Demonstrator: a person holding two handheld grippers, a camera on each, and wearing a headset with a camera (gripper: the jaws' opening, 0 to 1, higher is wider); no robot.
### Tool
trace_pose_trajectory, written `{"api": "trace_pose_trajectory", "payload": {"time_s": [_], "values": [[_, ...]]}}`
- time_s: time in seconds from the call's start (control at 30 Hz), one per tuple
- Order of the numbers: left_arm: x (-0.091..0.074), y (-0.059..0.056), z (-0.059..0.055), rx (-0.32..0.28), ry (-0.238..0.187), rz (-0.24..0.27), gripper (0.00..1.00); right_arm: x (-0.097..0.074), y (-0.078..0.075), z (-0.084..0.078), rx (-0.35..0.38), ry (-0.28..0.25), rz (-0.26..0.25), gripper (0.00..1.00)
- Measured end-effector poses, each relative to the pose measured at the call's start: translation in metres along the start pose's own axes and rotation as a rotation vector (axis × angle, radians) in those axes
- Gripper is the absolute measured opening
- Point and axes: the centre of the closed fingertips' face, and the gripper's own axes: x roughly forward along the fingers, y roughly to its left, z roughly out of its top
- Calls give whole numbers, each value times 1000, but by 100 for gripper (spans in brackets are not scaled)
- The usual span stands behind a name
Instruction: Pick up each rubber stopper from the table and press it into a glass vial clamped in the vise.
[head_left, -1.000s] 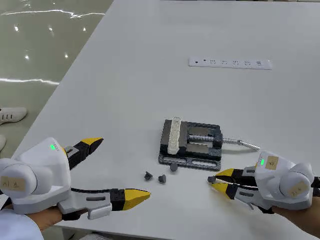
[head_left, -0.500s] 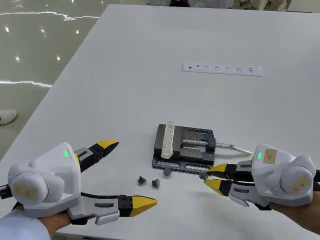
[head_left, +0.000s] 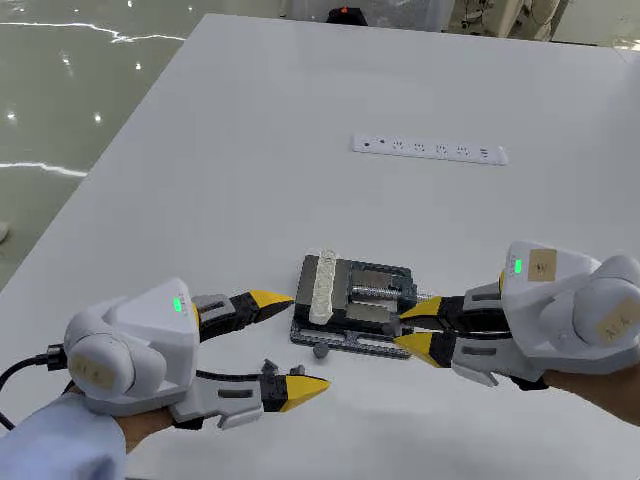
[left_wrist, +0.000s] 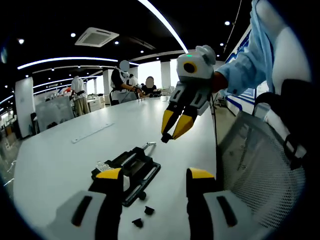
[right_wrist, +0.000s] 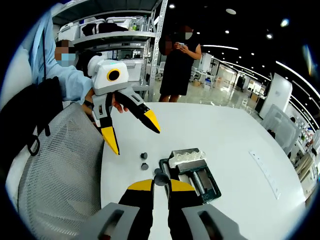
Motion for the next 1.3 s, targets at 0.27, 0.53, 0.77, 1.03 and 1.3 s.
{"api": "trace_pose_trajectory", "payload": {"time_s": [0.27, 0.53, 0.77, 1.03, 1.3], "values": [[16, -12, 13, 46, -17, -55, 38, -9, 4, 16, -13, 43, 42, 7], [17, -12, 28, 36, -73, -56, 27, -14, 9, 25, -43, 110, 88, 7], [19, -14, 37, 69, -79, -62, 22, -11, 12, 39, -75, 147, 123, 7], [19, -12, 43, 91, -92, -60, 15, -6, 11, 47, -117, 197, 155, 7], [20, -15, 46, 120, -90, -66, 11, 0, 15, 46, -130, 234, 190, 7]]}}
